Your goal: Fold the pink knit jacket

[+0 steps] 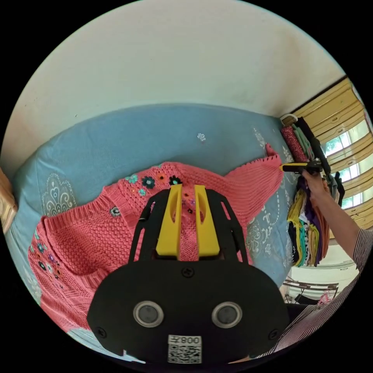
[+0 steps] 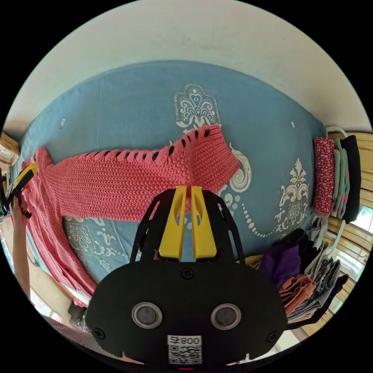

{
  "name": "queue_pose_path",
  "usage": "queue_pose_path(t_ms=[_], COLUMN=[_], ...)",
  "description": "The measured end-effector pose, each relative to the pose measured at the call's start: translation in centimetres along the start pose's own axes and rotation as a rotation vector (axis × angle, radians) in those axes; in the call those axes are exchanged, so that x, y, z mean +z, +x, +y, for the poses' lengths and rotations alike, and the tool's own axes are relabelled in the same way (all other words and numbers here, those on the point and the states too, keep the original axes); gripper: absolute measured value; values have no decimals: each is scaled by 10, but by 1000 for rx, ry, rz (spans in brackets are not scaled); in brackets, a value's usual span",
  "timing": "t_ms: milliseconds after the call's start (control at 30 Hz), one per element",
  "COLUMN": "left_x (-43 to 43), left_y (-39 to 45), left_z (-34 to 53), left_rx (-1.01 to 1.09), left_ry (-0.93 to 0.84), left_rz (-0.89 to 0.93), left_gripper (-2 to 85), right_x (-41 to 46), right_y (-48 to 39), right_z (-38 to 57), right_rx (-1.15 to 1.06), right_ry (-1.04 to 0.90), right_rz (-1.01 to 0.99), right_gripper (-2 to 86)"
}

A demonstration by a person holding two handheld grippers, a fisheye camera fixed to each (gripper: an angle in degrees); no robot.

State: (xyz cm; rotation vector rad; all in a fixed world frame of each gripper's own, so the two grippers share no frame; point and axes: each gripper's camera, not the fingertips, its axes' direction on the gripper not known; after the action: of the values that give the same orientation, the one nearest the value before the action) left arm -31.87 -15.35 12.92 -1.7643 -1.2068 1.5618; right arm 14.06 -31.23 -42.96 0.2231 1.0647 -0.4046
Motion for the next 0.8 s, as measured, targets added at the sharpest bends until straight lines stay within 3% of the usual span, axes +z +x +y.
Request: queue_pose_path(t_ms=[33,133,300,433,533,600,800], left_x=[18,17,-9,-63,-87,-94,-106], left_y=[-3,-18,-21,-30,-42,-44,-12], left_z=[-6,-23,-7,81,172,225,324], left_rx=[7,-21,-51,-153,-281,-357,-502], left_ry=[-78,-62,69,213,187,110,-113], left_rz=[-35,41,47,154,159,136,97], left_gripper=[28,24,23,32,44,54,70], right_x=[11,21,15,15,24,27,26], right_y=[4,19,70,106,106,86,-123], right_z=[-2,-5,11,51,76,84,63], right_rx=[10,62,205,315,328,270,-322], right_ry=[-22,-15,76,184,203,198,-4], right_rz=[-17,-72,-298,-520,-613,-673,-811], right_gripper=[21,24,33,43,53,64,82])
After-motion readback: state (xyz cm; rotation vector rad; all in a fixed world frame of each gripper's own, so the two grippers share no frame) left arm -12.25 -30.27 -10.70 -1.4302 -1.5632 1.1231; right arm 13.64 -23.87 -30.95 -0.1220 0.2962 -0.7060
